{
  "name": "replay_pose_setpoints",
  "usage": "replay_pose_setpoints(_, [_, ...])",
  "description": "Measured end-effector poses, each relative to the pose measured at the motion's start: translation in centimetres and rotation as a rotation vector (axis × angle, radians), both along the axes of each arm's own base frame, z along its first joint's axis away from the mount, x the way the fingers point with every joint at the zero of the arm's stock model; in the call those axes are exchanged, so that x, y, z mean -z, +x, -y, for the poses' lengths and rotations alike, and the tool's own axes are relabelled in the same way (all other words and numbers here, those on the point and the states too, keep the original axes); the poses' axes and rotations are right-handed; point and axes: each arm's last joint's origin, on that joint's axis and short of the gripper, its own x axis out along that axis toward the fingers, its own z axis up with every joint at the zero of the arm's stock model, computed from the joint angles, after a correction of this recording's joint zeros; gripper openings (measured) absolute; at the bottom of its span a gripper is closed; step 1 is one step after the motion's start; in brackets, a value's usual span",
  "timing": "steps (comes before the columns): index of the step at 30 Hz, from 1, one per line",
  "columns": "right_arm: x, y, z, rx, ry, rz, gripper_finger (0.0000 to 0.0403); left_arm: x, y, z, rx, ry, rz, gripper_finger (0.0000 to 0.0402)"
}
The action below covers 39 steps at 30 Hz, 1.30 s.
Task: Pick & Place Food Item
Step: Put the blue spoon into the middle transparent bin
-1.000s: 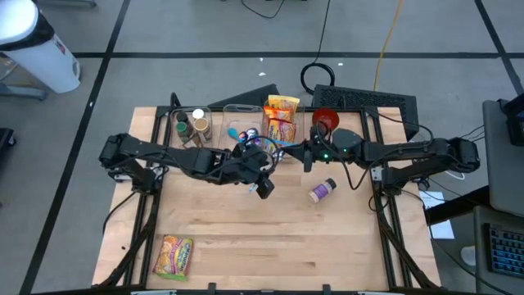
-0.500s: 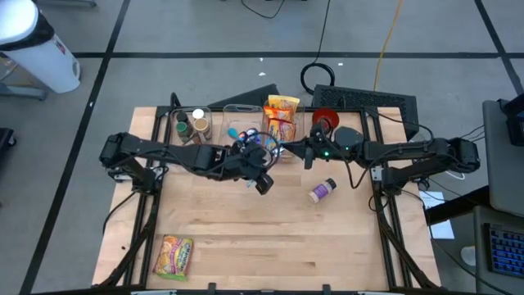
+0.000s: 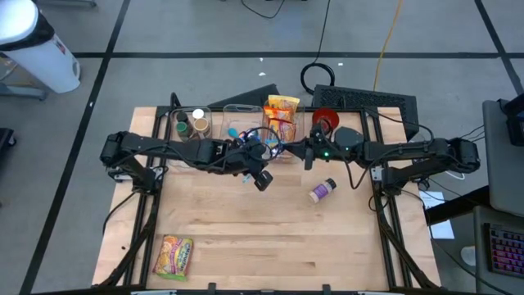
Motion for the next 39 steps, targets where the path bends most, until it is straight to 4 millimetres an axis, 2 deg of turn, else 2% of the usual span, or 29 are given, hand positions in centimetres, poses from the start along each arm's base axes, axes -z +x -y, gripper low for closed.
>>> replay_pose_setpoints(7, [-0.4, 0.0, 0.0, -0.001, -0.021, 0.036, 0.0021, -0.1, 0.1, -0.2, -0.003, -0.002, 0.006, 0.0023])
replay_pose_setpoints(18, [-1.0, -0.6, 2.7, 0.096, -0.011, 0.102, 0.0135, -0.8, -0.5, -2.0, -0.069, -0.027, 0.023, 0.0022])
replay_pose_setpoints(23, [-1.6, -1.1, 3.9, 0.036, -0.035, 0.161, 0.0164, -0.8, -1.2, -4.7, -0.172, -0.043, -0.005, 0.002])
replay_pose_setpoints(29, [-1.8, -1.6, 5.0, -0.032, -0.066, 0.172, 0.0175, 0.1, -2.3, -9.4, -0.308, -0.038, -0.067, 0.002])
replay_pose_setpoints(35, [-1.8, -2.0, 5.9, -0.016, -0.123, 0.158, 0.017, 2.7, -4.0, -13.8, -0.461, -0.07, -0.146, 0.002])
replay_pose_setpoints(39, [-1.8, -2.2, 6.3, -0.018, -0.129, 0.152, 0.017, 5.1, -5.1, -15.7, -0.535, -0.166, -0.157, 0.002])
